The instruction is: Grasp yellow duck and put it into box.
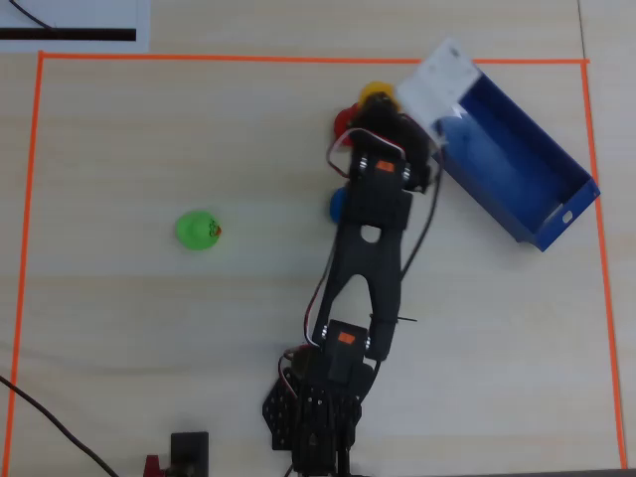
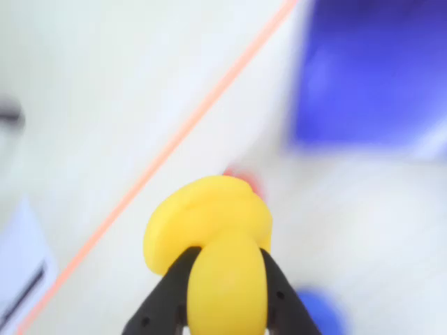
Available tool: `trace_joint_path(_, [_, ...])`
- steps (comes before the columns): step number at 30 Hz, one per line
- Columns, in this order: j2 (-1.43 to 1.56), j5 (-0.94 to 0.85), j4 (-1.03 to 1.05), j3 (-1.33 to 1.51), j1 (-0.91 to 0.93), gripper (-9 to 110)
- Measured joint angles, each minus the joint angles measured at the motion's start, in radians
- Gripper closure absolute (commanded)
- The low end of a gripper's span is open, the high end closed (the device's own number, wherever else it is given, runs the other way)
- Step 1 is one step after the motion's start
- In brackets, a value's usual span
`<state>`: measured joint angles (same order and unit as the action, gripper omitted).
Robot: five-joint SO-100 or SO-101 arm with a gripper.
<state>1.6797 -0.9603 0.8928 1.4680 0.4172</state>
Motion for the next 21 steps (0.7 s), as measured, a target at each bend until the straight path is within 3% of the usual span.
trace_joint_path(7, [0.087,-0.153,-0.25,0.264,0.213,101])
trace_joint_path(21, [-0.133,-0.15,-0.426,0.252,0.227,101])
